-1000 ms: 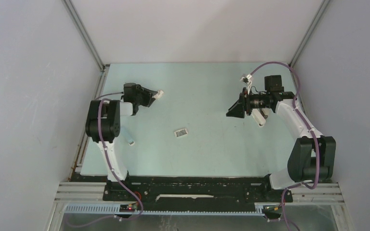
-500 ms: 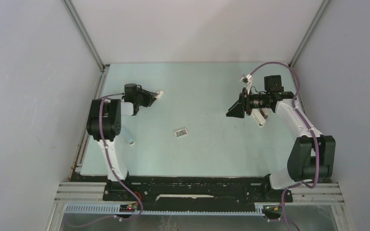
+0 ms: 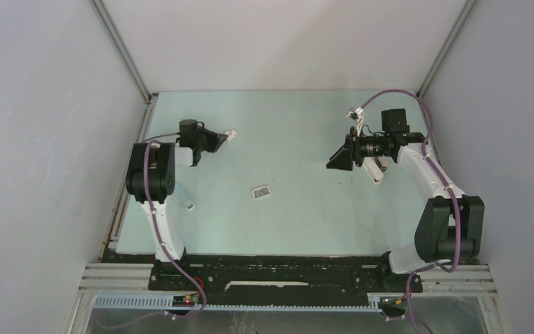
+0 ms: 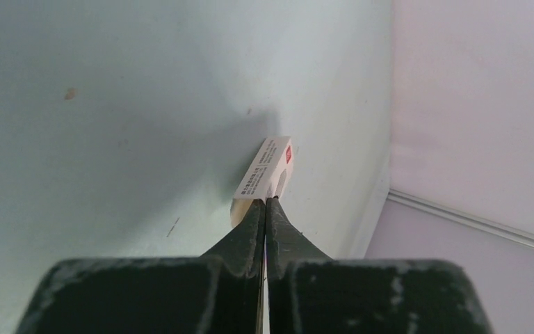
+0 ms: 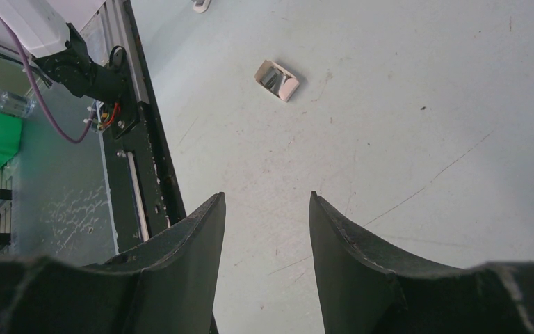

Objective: Unload the staples from the stapler
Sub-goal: Move the shell to the center of the board.

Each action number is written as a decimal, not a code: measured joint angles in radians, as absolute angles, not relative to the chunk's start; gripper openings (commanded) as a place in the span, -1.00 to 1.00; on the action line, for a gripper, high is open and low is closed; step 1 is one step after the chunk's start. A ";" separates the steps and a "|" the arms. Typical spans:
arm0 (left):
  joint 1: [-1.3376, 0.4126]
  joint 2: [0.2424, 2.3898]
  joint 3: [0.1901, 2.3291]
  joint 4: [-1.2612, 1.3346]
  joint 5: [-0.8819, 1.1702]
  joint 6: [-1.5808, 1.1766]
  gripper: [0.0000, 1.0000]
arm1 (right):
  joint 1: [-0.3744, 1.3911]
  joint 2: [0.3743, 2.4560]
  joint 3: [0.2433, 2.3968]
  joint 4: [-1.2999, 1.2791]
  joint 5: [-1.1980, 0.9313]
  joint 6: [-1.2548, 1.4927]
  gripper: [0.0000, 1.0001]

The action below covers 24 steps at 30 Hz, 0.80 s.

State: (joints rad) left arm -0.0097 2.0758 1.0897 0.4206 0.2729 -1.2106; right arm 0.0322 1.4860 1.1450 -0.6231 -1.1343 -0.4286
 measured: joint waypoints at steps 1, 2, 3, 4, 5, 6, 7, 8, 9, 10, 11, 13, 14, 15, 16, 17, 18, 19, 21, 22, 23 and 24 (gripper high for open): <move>-0.010 2.076 1.090 0.427 0.274 -1.211 -1.00 | 0.032 1.486 1.145 -0.623 -1.134 -0.429 0.14; -0.010 2.076 1.090 0.435 0.276 -1.209 -1.00 | 0.032 1.486 1.145 -0.623 -1.134 -0.429 0.14; -0.010 2.075 1.090 0.442 0.278 -1.206 -1.00 | 0.032 1.486 1.145 -0.623 -1.134 -0.429 0.14; -0.010 2.075 1.090 0.446 0.284 -1.203 -1.00 | 0.032 1.486 1.145 -0.623 -1.134 -0.429 0.14; -0.010 2.073 1.090 0.447 0.289 -1.199 -1.00 | 0.032 1.486 1.145 -0.623 -1.134 -0.429 0.16; -0.010 2.067 1.089 0.446 0.296 -1.189 -1.00 | 0.032 1.486 1.145 -0.623 -1.134 -0.429 0.16; -0.010 2.059 1.089 0.447 0.301 -1.179 -1.00 | 0.032 1.486 1.145 -0.624 -1.134 -0.429 0.16; -0.010 2.046 1.087 0.446 0.311 -1.162 -1.00 | 0.032 1.486 1.145 -0.623 -1.134 -0.429 0.16; -0.010 2.028 1.084 0.447 0.322 -1.145 -1.00 | 0.032 1.486 1.145 -0.624 -1.134 -0.429 0.16; -0.010 2.009 1.079 0.448 0.331 -1.131 -1.00 | 0.032 1.486 1.145 -0.624 -1.134 -0.429 0.16; -0.010 1.983 1.068 0.449 0.345 -1.114 -1.00 | 0.032 1.486 1.145 -0.624 -1.134 -0.429 0.16; -0.010 1.908 1.030 0.455 0.382 -1.077 -1.00 | 0.032 1.486 1.145 -0.624 -1.135 -0.429 0.16; -0.010 1.866 1.008 0.459 0.406 -1.060 -1.00 | 0.032 1.486 1.145 -0.624 -1.135 -0.429 0.16; -0.010 1.832 0.977 0.467 0.434 -1.039 -1.00 | 0.032 1.486 1.145 -0.624 -1.135 -0.429 0.16; -0.010 1.785 0.963 0.470 0.451 -1.033 -0.99 | 0.032 1.486 1.145 -0.624 -1.137 -0.429 0.16; -0.012 1.744 0.937 0.482 0.476 -1.016 -1.00 | 0.032 1.486 1.145 -0.624 -1.140 -0.429 0.17; -0.015 1.706 0.910 0.490 0.501 -1.002 -1.00 | 0.032 1.485 1.145 -0.623 -1.143 -0.429 0.17; -0.018 1.673 0.885 0.494 0.522 -0.989 -0.99 | 0.033 1.485 1.145 -0.624 -1.147 -0.431 0.17; -0.032 1.600 0.823 0.501 0.567 -0.957 -1.00 | 0.035 1.481 1.145 -0.626 -1.154 -0.439 0.18; -0.045 1.566 0.790 0.501 0.587 -0.941 -1.00 | 0.038 1.479 1.145 -0.629 -1.156 -0.446 0.18; -0.060 1.534 0.759 0.499 0.602 -0.928 -0.99 | 0.043 1.475 1.145 -0.634 -1.158 -0.454 0.18; -0.080 1.502 0.729 0.495 0.615 -0.912 -1.00 | 0.049 1.471 1.144 -0.640 -1.161 -0.465 0.18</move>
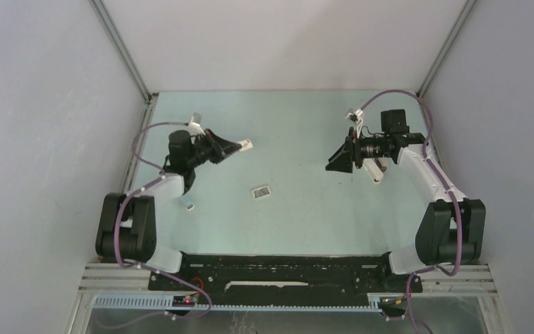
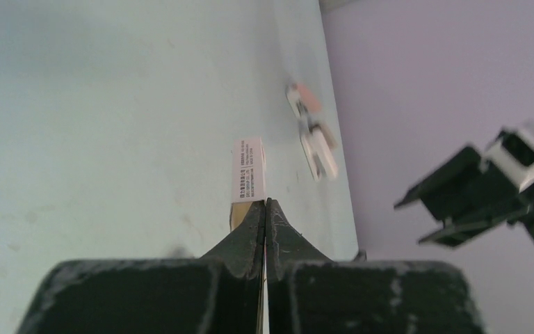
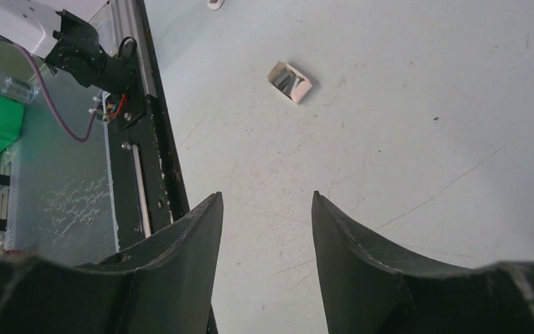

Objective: Unload the staples from the stapler
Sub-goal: Move the shell to the center of the board.

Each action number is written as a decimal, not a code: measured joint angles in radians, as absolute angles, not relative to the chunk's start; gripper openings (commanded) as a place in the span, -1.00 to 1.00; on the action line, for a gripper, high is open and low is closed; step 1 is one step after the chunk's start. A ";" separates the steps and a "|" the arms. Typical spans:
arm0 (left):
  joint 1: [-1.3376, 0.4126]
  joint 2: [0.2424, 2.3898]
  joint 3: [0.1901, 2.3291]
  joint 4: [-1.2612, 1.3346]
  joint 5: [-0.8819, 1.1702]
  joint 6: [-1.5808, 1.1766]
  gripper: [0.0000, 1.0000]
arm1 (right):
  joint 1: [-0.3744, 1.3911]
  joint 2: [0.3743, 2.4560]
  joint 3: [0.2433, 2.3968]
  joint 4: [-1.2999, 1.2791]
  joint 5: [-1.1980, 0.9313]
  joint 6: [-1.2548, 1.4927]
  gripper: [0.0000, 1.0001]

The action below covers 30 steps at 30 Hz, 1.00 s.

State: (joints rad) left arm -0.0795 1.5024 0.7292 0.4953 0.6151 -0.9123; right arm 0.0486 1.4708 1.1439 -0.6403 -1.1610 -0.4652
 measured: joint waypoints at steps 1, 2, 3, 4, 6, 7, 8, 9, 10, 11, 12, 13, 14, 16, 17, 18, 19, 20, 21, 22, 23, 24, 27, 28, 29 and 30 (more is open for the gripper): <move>-0.102 1.473 0.703 0.487 0.626 -0.900 -1.00 | 0.054 1.466 1.143 -0.648 -1.162 -0.475 0.18; -0.128 1.446 0.678 0.481 0.636 -0.884 -1.00 | 0.060 1.460 1.143 -0.657 -1.164 -0.488 0.18; -0.149 1.425 0.662 0.473 0.641 -0.873 -1.00 | 0.066 1.454 1.143 -0.665 -1.166 -0.499 0.18; -0.177 1.405 0.645 0.464 0.643 -0.860 -0.99 | 0.072 1.449 1.143 -0.672 -1.168 -0.509 0.18; -0.235 1.377 0.616 0.455 0.643 -0.842 -1.00 | 0.084 1.441 1.143 -0.682 -1.171 -0.527 0.18; -0.260 1.374 0.608 0.453 0.643 -0.836 -0.99 | 0.088 1.438 1.143 -0.686 -1.173 -0.535 0.18; -0.292 1.374 0.601 0.454 0.638 -0.830 -1.00 | 0.088 1.436 1.143 -0.689 -1.174 -0.539 0.18; -0.324 1.378 0.598 0.453 0.633 -0.828 -1.00 | 0.090 1.436 1.143 -0.693 -1.176 -0.545 0.18; -0.349 1.385 0.596 0.454 0.632 -0.828 -0.99 | 0.091 1.436 1.143 -0.695 -1.176 -0.548 0.18; -0.381 1.398 0.596 0.463 0.628 -0.829 -1.00 | 0.091 1.436 1.143 -0.699 -1.176 -0.552 0.19; -0.413 1.418 0.597 0.477 0.624 -0.830 -0.99 | 0.091 1.436 1.143 -0.701 -1.177 -0.556 0.19; -0.442 1.443 0.598 0.490 0.621 -0.830 -0.99 | 0.091 1.436 1.142 -0.704 -1.176 -0.558 0.19; -0.468 1.472 0.601 0.501 0.618 -0.833 -0.99 | 0.091 1.435 1.142 -0.707 -1.176 -0.561 0.19; -0.518 1.545 0.618 0.518 0.610 -0.842 -0.99 | 0.091 1.431 1.139 -0.712 -1.176 -0.564 0.19; -0.539 1.583 0.631 0.524 0.606 -0.848 -1.00 | 0.091 1.427 1.137 -0.712 -1.176 -0.564 0.19; -0.556 1.616 0.645 0.531 0.605 -0.855 -0.99 | 0.091 1.421 1.132 -0.713 -1.176 -0.564 0.19; -0.572 1.647 0.661 0.538 0.605 -0.859 -0.99 | 0.091 1.416 1.127 -0.713 -1.176 -0.564 0.20; -0.582 1.670 0.674 0.543 0.603 -0.865 -0.99 | 0.091 1.409 1.120 -0.713 -1.176 -0.564 0.19; -0.594 1.696 0.693 0.548 0.602 -0.868 -0.99 | 0.091 1.403 1.114 -0.713 -1.176 -0.564 0.19; -0.603 1.718 0.711 0.556 0.599 -0.873 -0.99 | 0.089 1.398 1.109 -0.714 -1.176 -0.564 0.19; -0.611 1.737 0.728 0.564 0.595 -0.876 -0.99 | 0.089 1.394 1.105 -0.713 -1.176 -0.564 0.20; -0.616 1.753 0.742 0.570 0.589 -0.884 -1.00 | 0.088 1.391 1.102 -0.713 -1.176 -0.564 0.19; -0.620 1.790 0.769 0.595 0.577 -0.904 -0.99 | 0.085 1.389 1.101 -0.713 -1.176 -0.564 0.19; -0.620 1.802 0.777 0.602 0.571 -0.910 -0.99 | 0.085 1.389 1.101 -0.713 -1.176 -0.564 0.19; -0.621 1.813 0.784 0.607 0.566 -0.916 -1.00 | 0.085 1.389 1.101 -0.713 -1.176 -0.564 0.19; -0.621 1.821 0.789 0.611 0.560 -0.919 -0.99 | 0.085 1.389 1.100 -0.713 -1.176 -0.564 0.19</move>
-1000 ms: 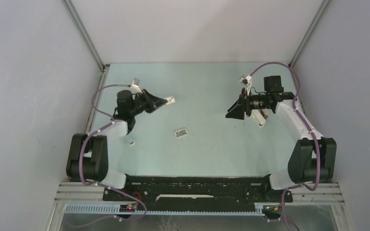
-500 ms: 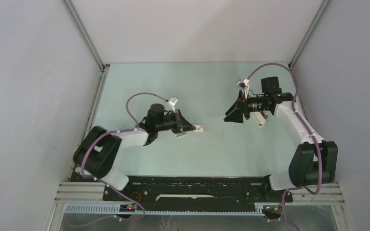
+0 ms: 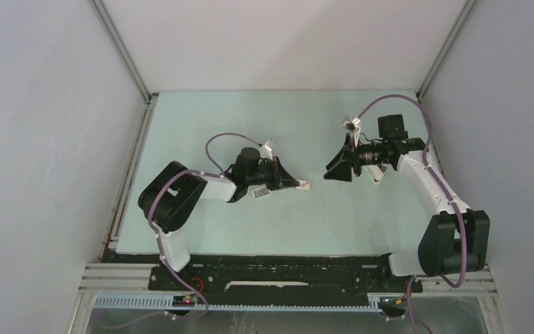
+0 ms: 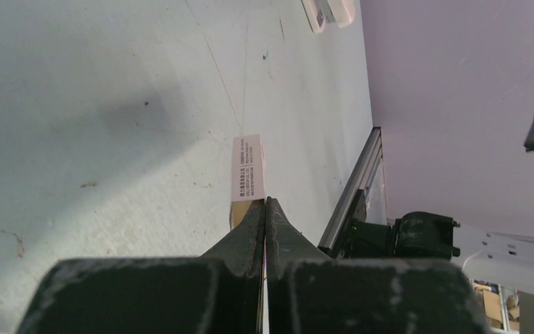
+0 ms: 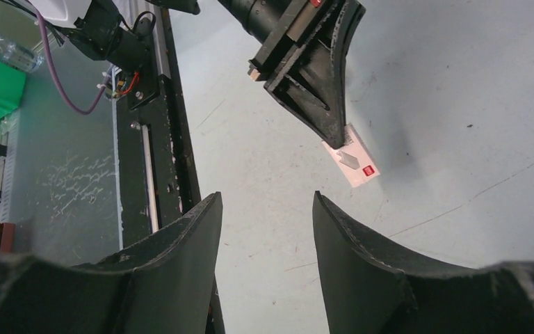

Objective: Unload the staples from the stapler
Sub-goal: Move the shell to the center of the board.

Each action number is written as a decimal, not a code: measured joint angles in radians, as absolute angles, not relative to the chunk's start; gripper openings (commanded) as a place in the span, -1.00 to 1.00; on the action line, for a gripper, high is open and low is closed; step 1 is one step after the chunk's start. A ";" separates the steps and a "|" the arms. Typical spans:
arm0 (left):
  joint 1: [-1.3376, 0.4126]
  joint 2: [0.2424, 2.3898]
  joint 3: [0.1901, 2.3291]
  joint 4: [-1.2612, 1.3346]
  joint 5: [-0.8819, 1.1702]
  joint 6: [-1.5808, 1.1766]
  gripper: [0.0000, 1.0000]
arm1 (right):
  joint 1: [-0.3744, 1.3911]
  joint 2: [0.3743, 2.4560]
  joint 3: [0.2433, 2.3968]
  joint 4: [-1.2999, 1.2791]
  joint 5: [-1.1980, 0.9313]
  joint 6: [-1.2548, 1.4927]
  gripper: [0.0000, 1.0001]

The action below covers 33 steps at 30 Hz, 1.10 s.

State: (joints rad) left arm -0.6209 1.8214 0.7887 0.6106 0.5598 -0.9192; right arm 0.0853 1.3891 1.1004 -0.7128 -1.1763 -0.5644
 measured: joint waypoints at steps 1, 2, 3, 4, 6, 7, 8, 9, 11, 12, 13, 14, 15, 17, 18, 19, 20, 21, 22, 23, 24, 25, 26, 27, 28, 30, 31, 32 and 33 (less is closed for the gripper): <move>-0.622 1.831 0.794 0.614 0.554 -0.922 -0.99 | 0.085 1.389 1.100 -0.712 -1.176 -0.564 0.19; -0.622 1.843 0.799 0.620 0.551 -0.926 -0.99 | 0.085 1.389 1.100 -0.712 -1.176 -0.564 0.19; -0.622 1.856 0.806 0.623 0.548 -0.932 -1.00 | 0.085 1.389 1.100 -0.712 -1.176 -0.564 0.19; -0.623 1.869 0.812 0.627 0.545 -0.936 -0.99 | 0.085 1.389 1.100 -0.712 -1.176 -0.564 0.19; -0.623 1.893 0.826 0.627 0.543 -0.942 -1.00 | 0.085 1.389 1.100 -0.712 -1.176 -0.564 0.19; -0.623 1.905 0.836 0.627 0.543 -0.944 -0.99 | 0.085 1.389 1.100 -0.712 -1.176 -0.564 0.19; -0.622 1.918 0.850 0.627 0.543 -0.944 -0.99 | 0.085 1.389 1.100 -0.712 -1.176 -0.565 0.19; -0.622 1.927 0.862 0.627 0.543 -0.945 -1.00 | 0.085 1.389 1.100 -0.712 -1.176 -0.564 0.19; -0.618 1.941 0.882 0.631 0.542 -0.950 -0.99 | 0.085 1.389 1.100 -0.712 -1.176 -0.564 0.19; -0.616 1.950 0.893 0.635 0.542 -0.953 -0.99 | 0.085 1.389 1.100 -0.712 -1.176 -0.564 0.19; -0.614 1.958 0.901 0.640 0.542 -0.958 -0.99 | 0.086 1.389 1.100 -0.712 -1.176 -0.564 0.19; -0.613 1.963 0.905 0.643 0.541 -0.961 -0.98 | 0.086 1.389 1.100 -0.712 -1.176 -0.564 0.19; -0.612 1.966 0.908 0.645 0.540 -0.963 -0.98 | 0.085 1.389 1.100 -0.712 -1.176 -0.564 0.19; -0.609 1.968 0.908 0.645 0.533 -0.968 -0.95 | 0.086 1.389 1.100 -0.712 -1.176 -0.565 0.19; -0.608 1.968 0.908 0.642 0.531 -0.968 -0.93 | 0.085 1.389 1.100 -0.711 -1.176 -0.564 0.19; -0.608 1.968 0.908 0.638 0.529 -0.968 -0.91 | 0.085 1.389 1.100 -0.710 -1.176 -0.565 0.19; -0.608 1.968 0.908 0.628 0.526 -0.966 -0.87 | 0.086 1.389 1.100 -0.709 -1.176 -0.565 0.19; -0.607 1.968 0.908 0.618 0.525 -0.963 -0.84 | 0.085 1.389 1.100 -0.709 -1.176 -0.564 0.19; -0.607 1.968 0.908 0.603 0.524 -0.959 -0.80 | 0.086 1.389 1.100 -0.708 -1.176 -0.564 0.19; -0.607 1.968 0.908 0.587 0.522 -0.954 -0.76 | 0.086 1.389 1.100 -0.707 -1.176 -0.564 0.19; -0.607 1.968 0.908 0.575 0.521 -0.948 -0.72 | 0.085 1.389 1.100 -0.707 -1.176 -0.564 0.19; -0.607 1.968 0.908 0.556 0.516 -0.941 -0.66 | 0.085 1.389 1.100 -0.706 -1.176 -0.564 0.19; -0.607 1.968 0.908 0.538 0.513 -0.933 -0.60 | 0.085 1.389 1.100 -0.706 -1.176 -0.564 0.19; -0.607 1.968 0.908 0.516 0.506 -0.922 -0.52 | 0.085 1.389 1.100 -0.706 -1.176 -0.564 0.19; -0.607 1.968 0.908 0.490 0.500 -0.911 -0.49 | 0.085 1.389 1.100 -0.706 -1.176 -0.564 0.19; -0.607 1.963 0.908 0.437 0.485 -0.882 -0.37 | 0.086 1.389 1.100 -0.706 -1.176 -0.564 0.19; -0.607 1.956 0.908 0.409 0.477 -0.869 -0.32 | 0.086 1.389 1.100 -0.706 -1.176 -0.564 0.19; -0.607 1.945 0.908 0.374 0.469 -0.855 -0.26 | 0.086 1.389 1.100 -0.706 -1.176 -0.564 0.19; -0.607 1.928 0.908 0.341 0.459 -0.836 -0.23 | 0.086 1.389 1.100 -0.706 -1.176 -0.564 0.19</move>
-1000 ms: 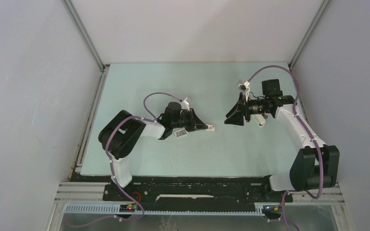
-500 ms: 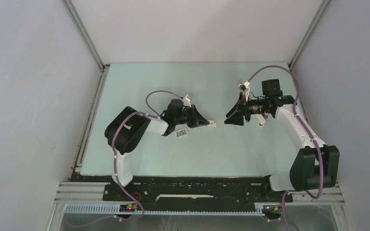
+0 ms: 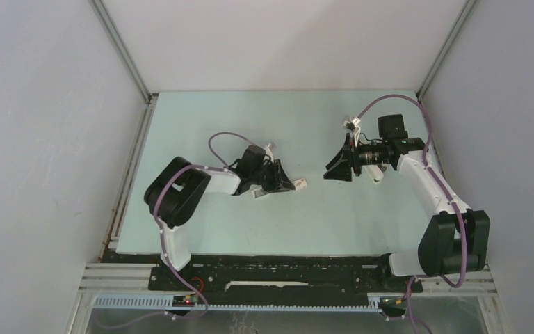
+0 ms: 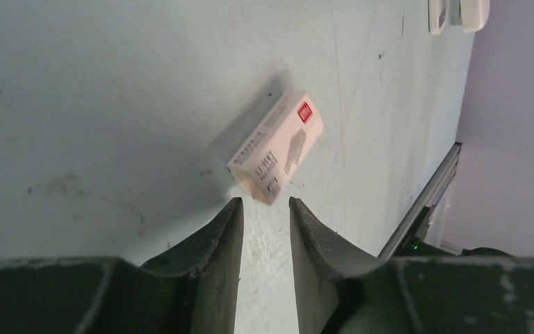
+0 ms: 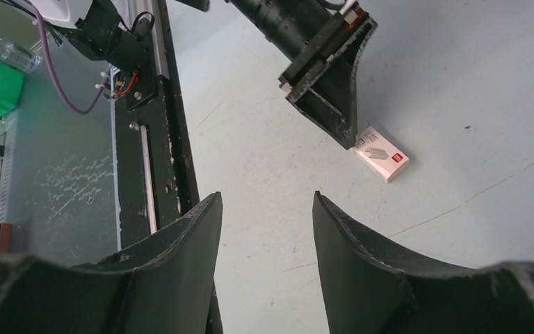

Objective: Unload the staples from the stapler
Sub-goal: Move the shell to the center of the board, then close the staple box at the center of the board.

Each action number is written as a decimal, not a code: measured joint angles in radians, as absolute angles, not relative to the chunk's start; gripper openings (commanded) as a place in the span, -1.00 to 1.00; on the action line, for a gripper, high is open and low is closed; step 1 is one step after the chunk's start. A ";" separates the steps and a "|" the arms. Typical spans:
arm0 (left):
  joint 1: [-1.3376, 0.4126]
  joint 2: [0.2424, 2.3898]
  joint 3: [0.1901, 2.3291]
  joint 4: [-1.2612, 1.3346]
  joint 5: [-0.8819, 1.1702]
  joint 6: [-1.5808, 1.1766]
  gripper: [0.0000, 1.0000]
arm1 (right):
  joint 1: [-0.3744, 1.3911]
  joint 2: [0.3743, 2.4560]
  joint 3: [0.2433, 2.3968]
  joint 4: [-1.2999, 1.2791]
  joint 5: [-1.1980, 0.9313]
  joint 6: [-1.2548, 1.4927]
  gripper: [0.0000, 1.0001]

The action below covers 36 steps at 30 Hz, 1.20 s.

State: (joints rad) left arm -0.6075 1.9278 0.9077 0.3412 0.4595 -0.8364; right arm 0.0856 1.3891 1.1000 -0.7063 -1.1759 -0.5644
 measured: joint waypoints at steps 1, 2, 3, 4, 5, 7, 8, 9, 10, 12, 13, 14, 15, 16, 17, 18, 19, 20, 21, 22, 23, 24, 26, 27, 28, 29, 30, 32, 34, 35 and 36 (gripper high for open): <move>-0.607 1.904 0.908 0.305 0.446 -0.818 -0.22 | 0.086 1.389 1.100 -0.706 -1.176 -0.565 0.19; -0.607 1.880 0.908 0.277 0.438 -0.801 -0.21 | 0.086 1.389 1.100 -0.706 -1.176 -0.564 0.19; -0.607 1.850 0.908 0.244 0.423 -0.781 -0.20 | 0.086 1.389 1.100 -0.706 -1.176 -0.565 0.19; -0.607 1.819 0.907 0.216 0.414 -0.764 -0.20 | 0.086 1.389 1.100 -0.706 -1.175 -0.566 0.19; -0.607 1.784 0.907 0.192 0.404 -0.746 -0.20 | 0.087 1.389 1.100 -0.706 -1.173 -0.567 0.19; -0.607 1.716 0.905 0.155 0.391 -0.709 -0.20 | 0.091 1.389 1.100 -0.706 -1.168 -0.571 0.19; -0.607 1.671 0.902 0.134 0.382 -0.686 -0.19 | 0.096 1.389 1.100 -0.707 -1.163 -0.574 0.19; -0.607 1.637 0.897 0.121 0.374 -0.669 -0.19 | 0.099 1.389 1.100 -0.707 -1.158 -0.579 0.20; -0.607 1.578 0.884 0.097 0.359 -0.639 -0.19 | 0.103 1.389 1.100 -0.709 -1.153 -0.585 0.23; -0.607 1.514 0.868 0.071 0.335 -0.602 -0.18 | 0.118 1.389 1.101 -0.726 -1.145 -0.617 0.36; -0.607 1.470 0.854 0.051 0.316 -0.577 -0.15 | 0.130 1.389 1.104 -0.744 -1.144 -0.649 0.50; -0.607 1.434 0.841 0.036 0.299 -0.556 -0.13 | 0.144 1.389 1.108 -0.767 -1.142 -0.693 0.82; -0.607 1.388 0.821 0.022 0.274 -0.530 -0.10 | 0.159 1.389 1.115 -0.796 -1.140 -0.741 0.97; -0.607 1.348 0.803 0.007 0.252 -0.508 -0.08 | 0.177 1.391 1.126 -0.832 -1.135 -0.805 0.99; -0.607 1.305 0.783 -0.004 0.227 -0.483 -0.03 | 0.200 1.392 1.139 -0.875 -1.129 -0.892 0.99; -0.607 1.270 0.764 -0.012 0.204 -0.459 0.06 | 0.217 1.394 1.147 -0.905 -1.125 -0.953 0.99; -0.607 1.228 0.741 -0.019 0.176 -0.433 0.13 | 0.237 1.401 1.157 -0.945 -1.119 -1.032 0.99; -0.607 1.201 0.726 -0.025 0.156 -0.413 0.22 | 0.254 1.409 1.165 -0.984 -1.113 -1.106 0.99; -0.607 1.172 0.708 -0.027 0.131 -0.392 0.34 | 0.272 1.422 1.172 -1.024 -1.101 -1.173 0.99; -0.607 1.143 0.688 -0.027 0.106 -0.371 0.51 | 0.290 1.438 1.178 -1.059 -1.088 -1.230 0.99; -0.607 1.118 0.670 -0.026 0.080 -0.351 0.72 | 0.310 1.457 1.184 -1.093 -1.069 -1.279 0.99; -0.607 1.093 0.651 -0.024 0.054 -0.331 0.94 | 0.332 1.478 1.192 -1.120 -1.046 -1.323 0.99; -0.605 1.051 0.609 -0.008 0.011 -0.300 0.99 | 0.368 1.505 1.195 -1.144 -1.008 -1.370 0.99; -0.603 1.036 0.587 0.005 -0.002 -0.293 1.00 | 0.384 1.512 1.195 -1.150 -0.990 -1.384 0.99; -0.596 1.024 0.567 0.017 -0.006 -0.287 1.00 | 0.398 1.515 1.195 -1.152 -0.975 -1.391 0.99; -0.585 1.018 0.548 0.028 -0.002 -0.285 1.00 | 0.410 1.515 1.195 -1.151 -0.965 -1.393 0.99; -0.575 1.018 0.536 0.035 0.004 -0.282 1.00 | 0.417 1.515 1.195 -1.151 -0.961 -1.393 0.99; -0.543 1.024 0.513 0.050 0.032 -0.276 1.00 | 0.426 1.516 1.201 -1.145 -0.954 -1.392 0.99; -0.525 1.029 0.498 0.073 0.049 -0.268 1.00 | 0.426 1.519 1.205 -1.142 -0.951 -1.389 0.99; -0.522 1.028 0.488 0.094 0.060 -0.261 0.99 | 0.426 1.523 1.206 -1.140 -0.952 -1.386 0.99; -0.521 1.024 0.476 0.117 0.072 -0.256 0.99 | 0.426 1.528 1.206 -1.140 -0.952 -1.384 0.99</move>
State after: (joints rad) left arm -0.5213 1.0237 0.4755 0.1173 0.0719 -0.2562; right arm 0.4259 1.5276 1.2057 -1.1400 -0.9516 -1.3842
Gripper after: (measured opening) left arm 0.996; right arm 0.993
